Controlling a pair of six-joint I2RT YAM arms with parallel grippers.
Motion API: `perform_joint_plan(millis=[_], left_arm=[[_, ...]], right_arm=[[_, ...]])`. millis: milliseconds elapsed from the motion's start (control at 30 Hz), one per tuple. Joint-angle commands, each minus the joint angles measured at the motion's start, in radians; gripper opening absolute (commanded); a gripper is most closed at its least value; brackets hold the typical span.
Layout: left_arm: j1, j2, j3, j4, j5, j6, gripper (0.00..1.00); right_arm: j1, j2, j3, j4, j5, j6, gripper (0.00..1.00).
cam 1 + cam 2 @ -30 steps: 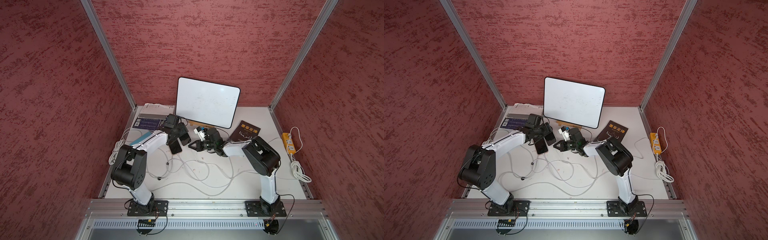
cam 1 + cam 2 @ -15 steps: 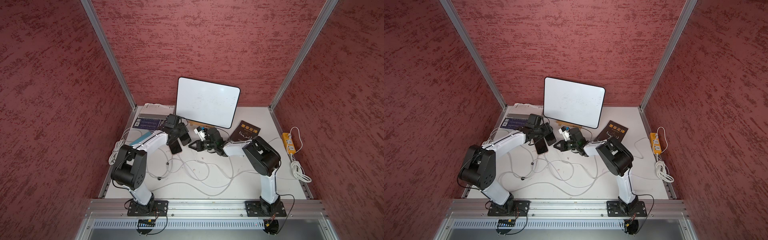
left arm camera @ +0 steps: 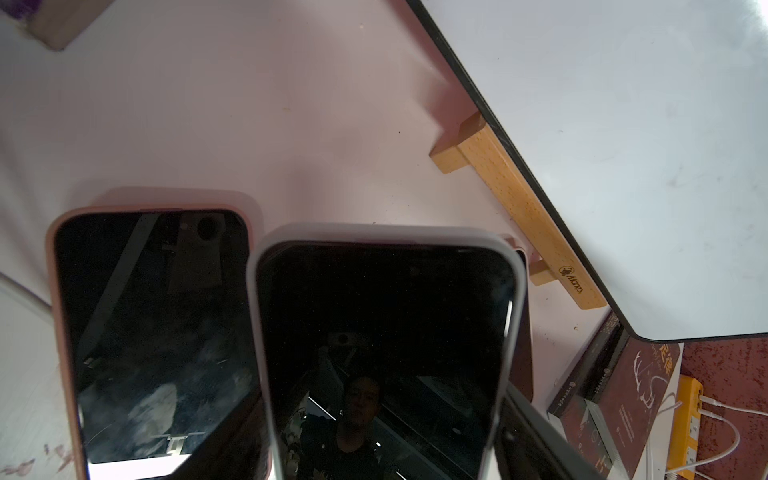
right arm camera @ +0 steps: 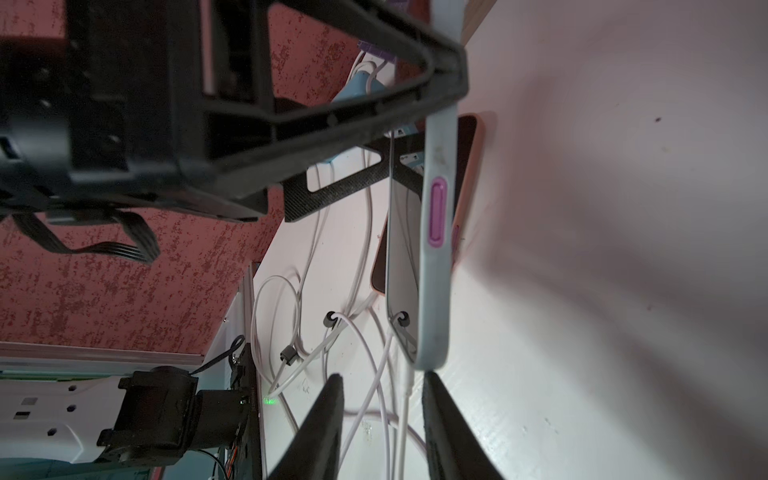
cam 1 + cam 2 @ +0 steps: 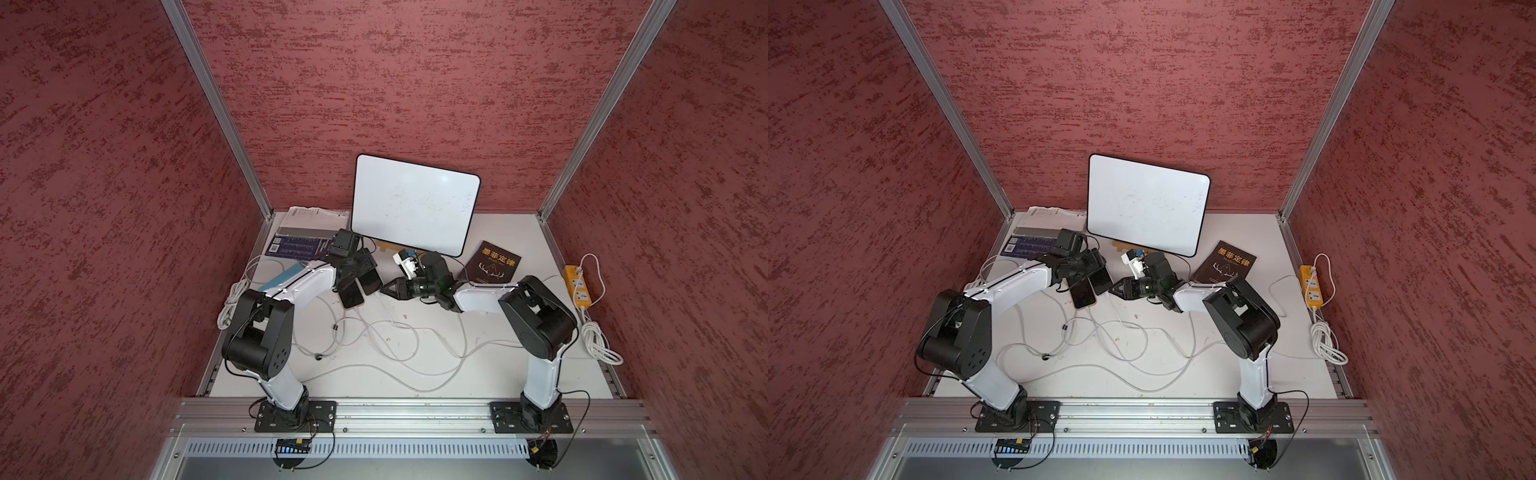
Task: Plug the charging cable into the phone
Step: Insert the charging cable into the phone, then place the phone at the center of the board.
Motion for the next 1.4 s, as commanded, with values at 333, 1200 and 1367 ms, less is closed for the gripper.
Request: perform_joint_plan(millis=[333,1200,1367], left_arm=[[-0.057,0.098,0.105,-0.157,-0.035,-0.001,0.00],[-0.091,0.418,0.568,-0.616,-0.091,-0.011,0.85],[-0.093,0.424,0.615,-0.656,-0.109,0.010,1.00]], right_arm=[[-0.034,-0.286,-0.232,-0.030,0.285,-0.105,0.48],[-0.040,-0.352,-0.162,-0.291,0.564,-0.174,0.86],[-0.039,-0.303,-0.093,-0.412,0.611,-0.190,0.93]])
